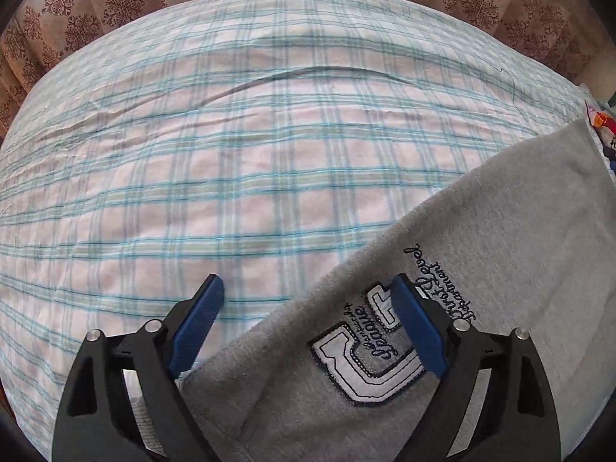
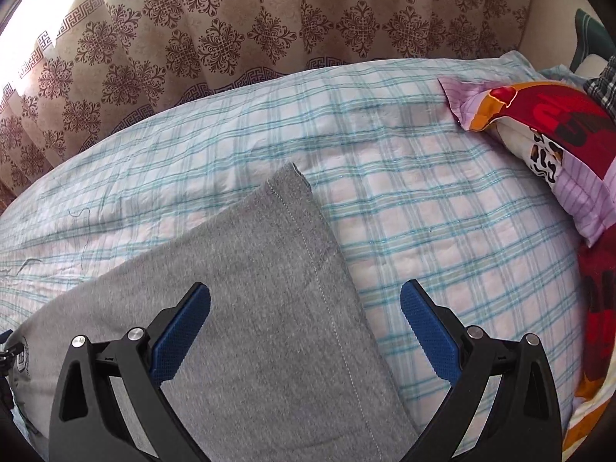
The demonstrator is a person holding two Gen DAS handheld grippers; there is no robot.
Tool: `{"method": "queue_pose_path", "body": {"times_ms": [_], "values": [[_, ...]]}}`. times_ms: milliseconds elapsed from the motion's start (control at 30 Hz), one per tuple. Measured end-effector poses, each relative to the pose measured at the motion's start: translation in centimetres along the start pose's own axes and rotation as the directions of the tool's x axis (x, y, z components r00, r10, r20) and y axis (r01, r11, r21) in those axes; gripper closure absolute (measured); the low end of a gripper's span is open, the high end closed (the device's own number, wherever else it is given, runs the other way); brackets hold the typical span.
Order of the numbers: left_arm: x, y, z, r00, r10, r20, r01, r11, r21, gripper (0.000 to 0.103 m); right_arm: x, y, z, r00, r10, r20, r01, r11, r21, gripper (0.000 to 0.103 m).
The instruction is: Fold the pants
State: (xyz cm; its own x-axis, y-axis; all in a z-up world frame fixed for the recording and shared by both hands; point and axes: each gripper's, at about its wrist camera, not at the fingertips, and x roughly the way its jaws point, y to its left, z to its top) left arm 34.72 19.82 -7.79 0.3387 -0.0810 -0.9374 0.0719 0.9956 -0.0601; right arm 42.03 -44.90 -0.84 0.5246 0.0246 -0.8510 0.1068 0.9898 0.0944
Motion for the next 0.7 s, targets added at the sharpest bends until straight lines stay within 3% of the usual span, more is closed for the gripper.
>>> {"method": "queue_pose_path", "body": {"times_ms": [33,100,167,300,367,400,433,467,533,700], "values": [[0.1,0.2,0.0,1.0,-0.006,0.007,0.006,1.0,-0.01,0.017,0.3,-0.2,0.3,1.0,0.0,0.001,0.0,1.0,0.007,0.005],[0.1,0.0,-0.1,1.0,-0.001,0.022,0.001,1.0,-0.008,0.029,1.1,-0.5,1.1,1.0,0.009,-0.001,-0.009,1.0,0.025,0.005],[-0.1,-0.2,-0.2,0.999,-0.032,0.022,0.033,0.999,-0.018,0.052,1.9,-0.9,1.8,1.0,0.02,-0.005,-0.019,0.999,0.051,0.005],[-0.7,-1.6,-0.4,0.998,-0.052,0.024,0.052,0.999,0.001,0.089,4.0,-1.1,2.9,0.996,0.075,-0.041,-0.071,0.994,0.083,0.005],[-1.4,-1.9,-0.1,0.998,-0.055,0.043,0.055,0.998,-0.005,0.095,5.1,-0.8,2.9,0.992,0.111,-0.065,-0.106,0.992,0.075,0.006],[-1.8,-2.1,0.3,0.997,-0.056,0.057,0.057,0.998,-0.013,0.095,5.3,-0.6,2.8,0.993,0.092,-0.068,-0.088,0.994,0.057,0.015],[-2.3,-2.0,0.4,0.996,-0.061,0.072,0.063,0.998,-0.026,0.095,5.4,-0.2,2.6,0.997,0.046,-0.064,-0.045,0.999,0.027,0.039],[-2.8,-1.8,0.6,0.994,-0.068,0.088,0.072,0.997,-0.041,0.096,5.3,0.1,2.5,0.999,0.01,-0.053,-0.01,1.0,-0.002,0.05],[-3.4,-1.6,0.7,0.991,-0.069,0.111,0.075,0.996,-0.053,0.096,4.8,0.1,2.7,0.997,0.069,-0.046,-0.069,0.998,0.002,0.086],[-5.4,-1.5,1.3,0.982,-0.063,0.178,0.08,0.993,-0.091,0.096,0.9,1.1,4.9,0.993,0.086,0.075,-0.085,0.996,-0.021,0.094]]}}
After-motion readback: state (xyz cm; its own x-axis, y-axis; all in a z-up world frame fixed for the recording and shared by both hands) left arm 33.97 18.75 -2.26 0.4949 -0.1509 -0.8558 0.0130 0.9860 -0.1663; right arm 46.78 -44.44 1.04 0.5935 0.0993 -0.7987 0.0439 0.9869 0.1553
